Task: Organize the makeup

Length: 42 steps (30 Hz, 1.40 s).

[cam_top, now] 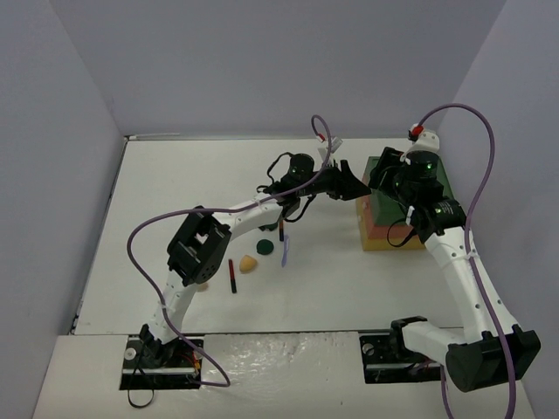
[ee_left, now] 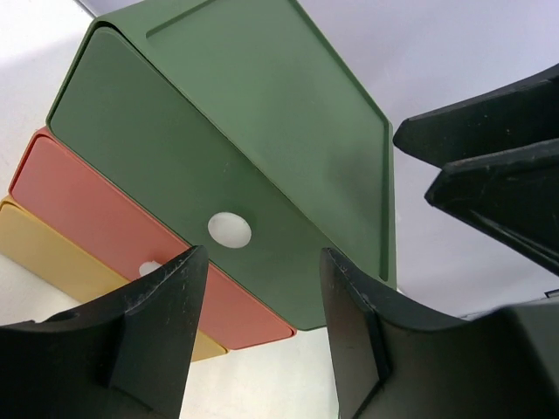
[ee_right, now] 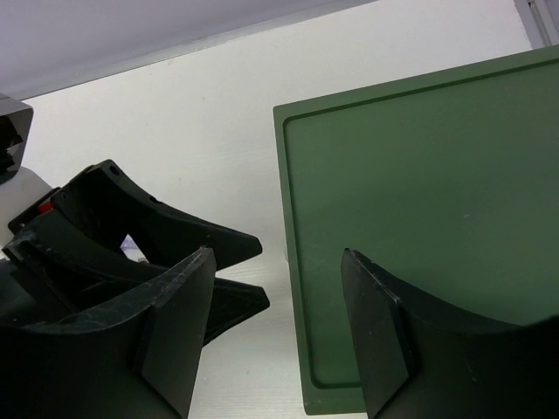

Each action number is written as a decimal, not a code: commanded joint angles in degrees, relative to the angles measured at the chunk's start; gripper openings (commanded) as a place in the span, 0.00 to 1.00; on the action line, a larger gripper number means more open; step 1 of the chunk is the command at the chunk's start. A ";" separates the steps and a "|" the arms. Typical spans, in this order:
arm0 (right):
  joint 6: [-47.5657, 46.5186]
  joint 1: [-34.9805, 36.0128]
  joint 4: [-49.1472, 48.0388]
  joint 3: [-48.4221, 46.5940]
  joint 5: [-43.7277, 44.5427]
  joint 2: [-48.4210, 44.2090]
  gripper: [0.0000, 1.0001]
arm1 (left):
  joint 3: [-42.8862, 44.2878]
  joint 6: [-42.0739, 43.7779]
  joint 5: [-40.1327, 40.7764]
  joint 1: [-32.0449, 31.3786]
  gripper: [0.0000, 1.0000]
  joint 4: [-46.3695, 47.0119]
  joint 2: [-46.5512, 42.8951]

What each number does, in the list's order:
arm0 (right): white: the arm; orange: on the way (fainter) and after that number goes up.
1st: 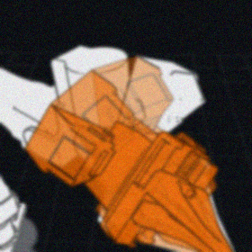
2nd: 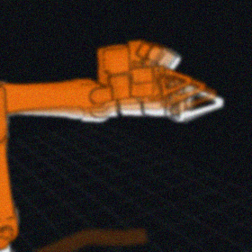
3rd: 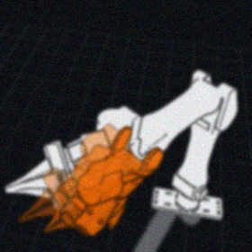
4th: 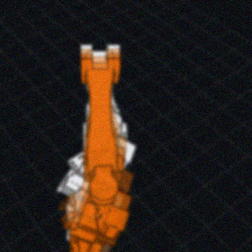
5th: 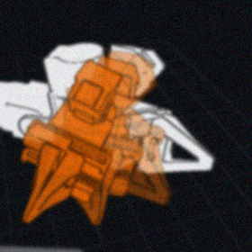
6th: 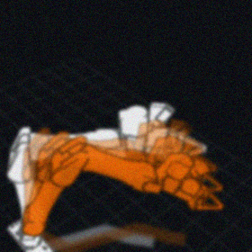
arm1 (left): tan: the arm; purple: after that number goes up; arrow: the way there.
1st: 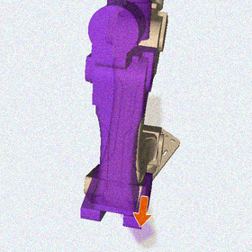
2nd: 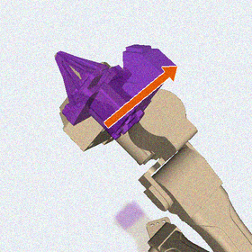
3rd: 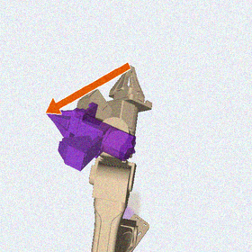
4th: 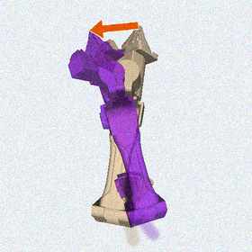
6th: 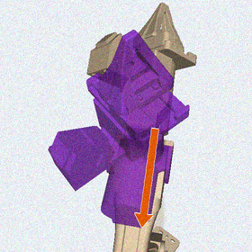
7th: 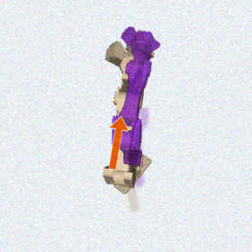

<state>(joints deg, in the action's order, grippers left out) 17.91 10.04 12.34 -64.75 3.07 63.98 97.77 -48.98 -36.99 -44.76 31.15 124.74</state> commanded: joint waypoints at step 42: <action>4.59 -4.14 -6.61 3.60 -14.73 5.89 0.53 | 10.86 -2.82 -5.09 -0.10 0.32 15.02 7.74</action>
<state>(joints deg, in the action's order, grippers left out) 21.58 6.35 7.78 -61.37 -9.78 69.28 104.63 -49.98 -41.24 -44.66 37.93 134.21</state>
